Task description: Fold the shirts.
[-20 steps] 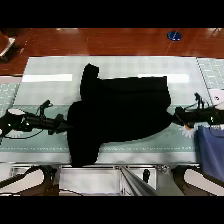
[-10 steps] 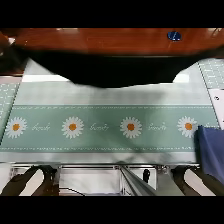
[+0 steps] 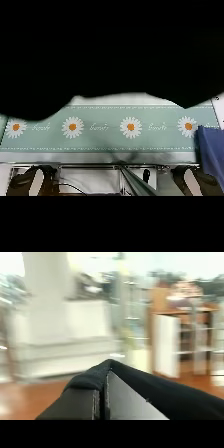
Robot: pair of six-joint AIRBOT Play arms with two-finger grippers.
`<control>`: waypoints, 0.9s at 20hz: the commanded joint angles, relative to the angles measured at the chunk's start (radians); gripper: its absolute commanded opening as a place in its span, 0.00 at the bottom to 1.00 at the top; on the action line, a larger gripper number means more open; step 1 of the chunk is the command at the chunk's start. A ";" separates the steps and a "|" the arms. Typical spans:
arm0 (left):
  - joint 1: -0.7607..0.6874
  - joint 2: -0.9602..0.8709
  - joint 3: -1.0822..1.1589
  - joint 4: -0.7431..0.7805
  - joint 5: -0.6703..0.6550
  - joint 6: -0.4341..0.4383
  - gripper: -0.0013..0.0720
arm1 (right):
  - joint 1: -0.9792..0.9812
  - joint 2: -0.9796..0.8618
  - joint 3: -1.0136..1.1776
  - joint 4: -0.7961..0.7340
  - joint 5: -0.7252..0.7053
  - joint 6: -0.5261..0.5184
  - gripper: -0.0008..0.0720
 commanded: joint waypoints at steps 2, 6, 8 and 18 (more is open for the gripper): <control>-0.005 0.117 0.023 0.326 -0.143 -0.100 0.05 | 0.000 0.100 0.018 -0.080 0.163 0.055 0.05; -0.148 0.106 -0.069 0.393 -0.142 -0.114 0.05 | 0.000 0.099 -0.051 -0.082 0.191 0.077 0.05; -0.226 0.076 -0.169 0.397 -0.142 -0.122 0.05 | 0.000 0.099 -0.164 -0.048 0.190 0.078 0.05; -0.248 -0.505 -0.404 0.253 0.175 -0.198 0.05 | 0.003 -0.261 -0.667 0.269 -0.087 -0.098 0.05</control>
